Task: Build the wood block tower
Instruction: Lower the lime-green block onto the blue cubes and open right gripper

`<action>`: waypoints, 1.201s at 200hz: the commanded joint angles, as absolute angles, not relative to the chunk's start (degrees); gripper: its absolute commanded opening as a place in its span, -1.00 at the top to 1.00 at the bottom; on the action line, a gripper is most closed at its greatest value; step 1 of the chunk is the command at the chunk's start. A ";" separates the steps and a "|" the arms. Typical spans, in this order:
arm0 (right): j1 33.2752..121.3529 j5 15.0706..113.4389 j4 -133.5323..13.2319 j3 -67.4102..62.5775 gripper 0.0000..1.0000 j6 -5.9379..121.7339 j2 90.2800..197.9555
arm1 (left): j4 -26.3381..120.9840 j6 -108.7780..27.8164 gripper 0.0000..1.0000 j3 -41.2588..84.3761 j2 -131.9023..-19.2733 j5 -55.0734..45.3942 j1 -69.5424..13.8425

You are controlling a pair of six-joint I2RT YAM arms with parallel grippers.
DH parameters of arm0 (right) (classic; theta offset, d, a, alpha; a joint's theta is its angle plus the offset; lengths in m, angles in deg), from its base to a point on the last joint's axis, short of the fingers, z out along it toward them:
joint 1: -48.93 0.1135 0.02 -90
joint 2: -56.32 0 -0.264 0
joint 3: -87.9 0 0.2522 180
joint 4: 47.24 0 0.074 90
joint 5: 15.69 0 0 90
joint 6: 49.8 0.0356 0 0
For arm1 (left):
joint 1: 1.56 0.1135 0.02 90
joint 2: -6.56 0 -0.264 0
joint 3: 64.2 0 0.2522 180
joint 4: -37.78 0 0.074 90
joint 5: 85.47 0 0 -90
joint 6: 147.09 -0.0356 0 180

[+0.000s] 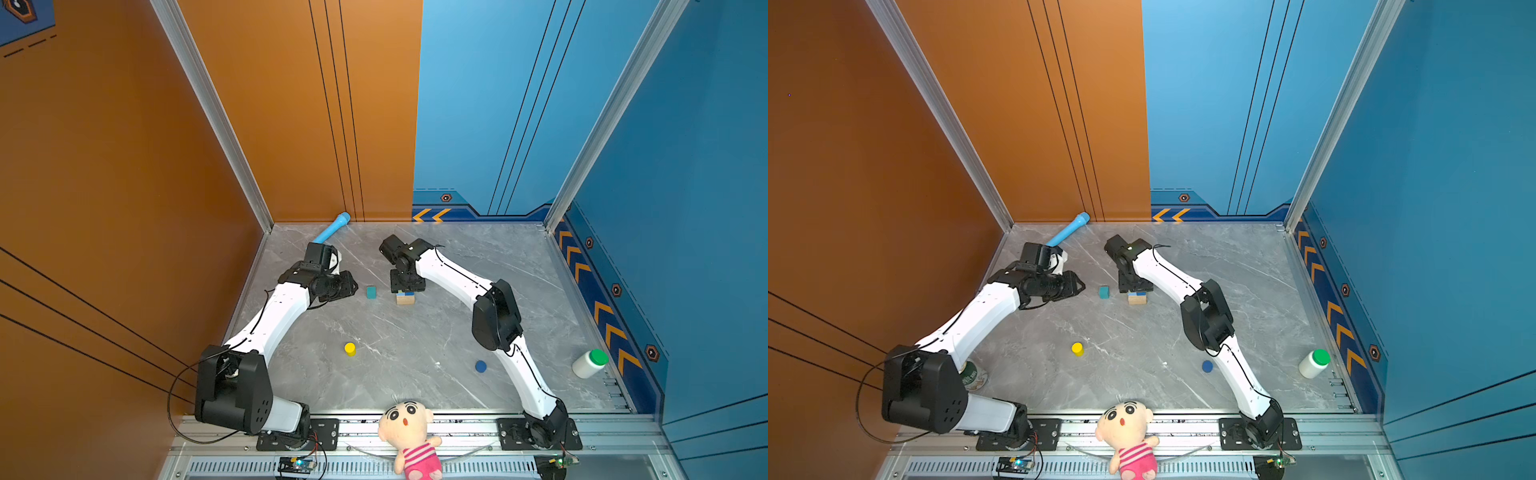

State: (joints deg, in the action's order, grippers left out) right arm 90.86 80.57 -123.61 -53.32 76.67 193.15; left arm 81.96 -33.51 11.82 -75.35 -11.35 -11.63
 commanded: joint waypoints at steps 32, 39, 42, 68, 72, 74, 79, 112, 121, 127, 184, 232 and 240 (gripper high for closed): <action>90.83 81.60 -125.77 -54.76 -0.11 77.72 194.31 | 82.30 -33.71 0.16 11.20 -75.45 -11.08 -10.92; 90.77 81.66 -125.70 -54.79 -0.11 77.72 194.31 | 82.30 -33.76 0.16 11.17 -75.45 -11.03 -10.96; 90.77 81.64 -125.69 -54.80 -0.12 77.68 194.37 | 82.30 -33.76 0.16 11.17 -75.45 -11.09 -10.92; 90.88 81.44 -125.74 -54.81 -0.14 77.73 194.55 | 82.30 -33.75 0.16 11.08 -75.38 -11.10 -10.90; 90.86 81.51 -125.77 -54.88 -0.15 77.73 194.46 | 82.26 -33.73 0.16 11.04 -75.36 -11.10 -10.92; 90.88 81.47 -125.73 -54.89 -0.15 77.73 194.48 | 82.23 -33.71 0.16 11.07 -75.36 -11.06 -10.89; 90.91 81.47 -125.81 -54.81 -0.16 77.68 194.48 | 82.22 -33.74 0.16 11.08 -75.34 -11.07 -10.88; 91.00 81.34 -125.80 -54.88 -0.21 77.73 194.59 | 82.22 -33.71 0.16 11.08 -75.36 -11.12 -10.92; 90.95 81.38 -125.78 -54.80 -0.22 77.67 194.57 | 82.19 -33.71 0.16 11.04 -75.30 -11.18 -10.91; 90.94 81.34 -125.78 -54.78 -0.22 77.70 194.58 | 82.21 -33.71 0.16 11.00 -75.27 -11.19 -10.88; 91.03 81.30 -125.78 -54.83 -0.32 77.67 194.72 | 82.13 -33.71 0.16 11.07 -75.29 -11.24 -10.93; 91.03 81.27 -125.70 -54.90 -0.36 77.68 194.91 | 82.13 -33.71 0.16 11.08 -75.24 -11.25 -10.89; 91.03 81.26 -125.69 -54.93 -0.38 77.71 194.93 | 82.13 -33.71 0.16 11.02 -75.16 -11.29 -10.88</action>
